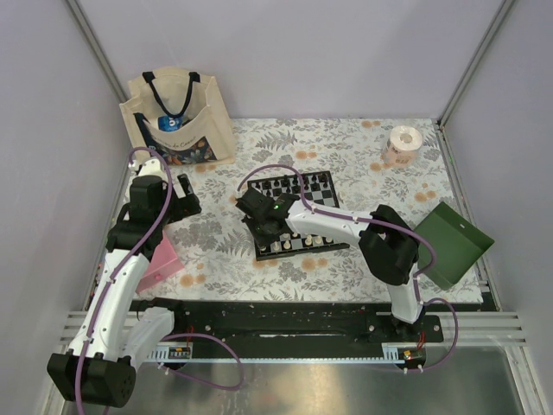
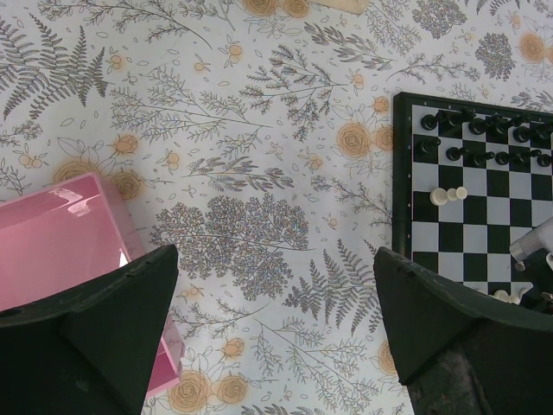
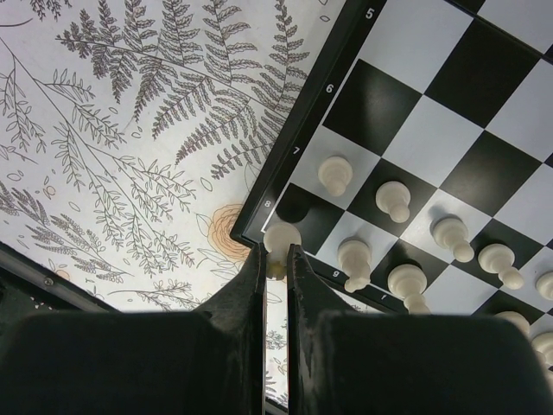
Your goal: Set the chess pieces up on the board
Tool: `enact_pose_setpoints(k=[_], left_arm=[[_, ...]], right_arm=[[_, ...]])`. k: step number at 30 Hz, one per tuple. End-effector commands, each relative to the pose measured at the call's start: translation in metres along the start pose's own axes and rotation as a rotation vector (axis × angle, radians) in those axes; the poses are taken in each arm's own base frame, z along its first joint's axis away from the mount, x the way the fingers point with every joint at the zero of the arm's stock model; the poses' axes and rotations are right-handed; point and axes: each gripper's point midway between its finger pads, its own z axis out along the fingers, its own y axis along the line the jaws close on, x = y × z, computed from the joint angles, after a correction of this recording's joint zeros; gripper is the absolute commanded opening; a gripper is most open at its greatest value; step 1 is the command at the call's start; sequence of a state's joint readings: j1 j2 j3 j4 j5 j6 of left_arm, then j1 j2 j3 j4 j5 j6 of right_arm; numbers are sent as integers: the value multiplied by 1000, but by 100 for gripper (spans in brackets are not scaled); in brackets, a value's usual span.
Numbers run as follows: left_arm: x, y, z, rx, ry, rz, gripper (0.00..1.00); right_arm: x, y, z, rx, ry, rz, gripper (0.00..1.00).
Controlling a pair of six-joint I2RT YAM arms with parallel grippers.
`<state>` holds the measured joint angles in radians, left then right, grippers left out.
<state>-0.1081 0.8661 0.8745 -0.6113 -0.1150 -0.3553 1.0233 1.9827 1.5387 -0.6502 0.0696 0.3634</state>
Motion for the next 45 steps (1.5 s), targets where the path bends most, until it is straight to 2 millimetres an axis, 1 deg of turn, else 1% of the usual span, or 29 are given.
enact_pose_setpoints(k=[1, 11, 14, 22, 25, 31, 34, 40, 42, 43, 45], left_arm=[[-8, -4, 1, 21, -31, -1, 99], [-9, -4, 1, 21, -36, 0, 99], [-9, -4, 1, 21, -36, -2, 99], [-9, -4, 0, 22, -37, -2, 99], [-9, -3, 0, 21, -39, -2, 99], [-9, -4, 0, 24, -38, -2, 99], [-9, -4, -1, 23, -40, -2, 99], [-9, -3, -1, 22, -41, -1, 99], [-9, -4, -1, 23, -40, -2, 99], [-9, -4, -1, 22, -42, -3, 99], [-9, -3, -1, 22, -41, -2, 99]], right_arm=[[-13, 4, -3, 9, -34, -3, 7], [-9, 4, 7, 21, -14, 11, 8], [-10, 4, 6, 18, -26, 15, 9], [-11, -1, 5, 38, -36, 22, 9], [-9, -7, 4, 53, -44, 28, 9], [-10, -6, 3, 32, -42, 40, 9], [-8, -6, 5, 31, -37, 37, 10], [-10, -11, 4, 52, -48, 32, 13], [-10, -11, 3, 54, -50, 32, 15], [-10, -11, 4, 54, -50, 34, 17], [-10, -12, 3, 58, -50, 28, 16]])
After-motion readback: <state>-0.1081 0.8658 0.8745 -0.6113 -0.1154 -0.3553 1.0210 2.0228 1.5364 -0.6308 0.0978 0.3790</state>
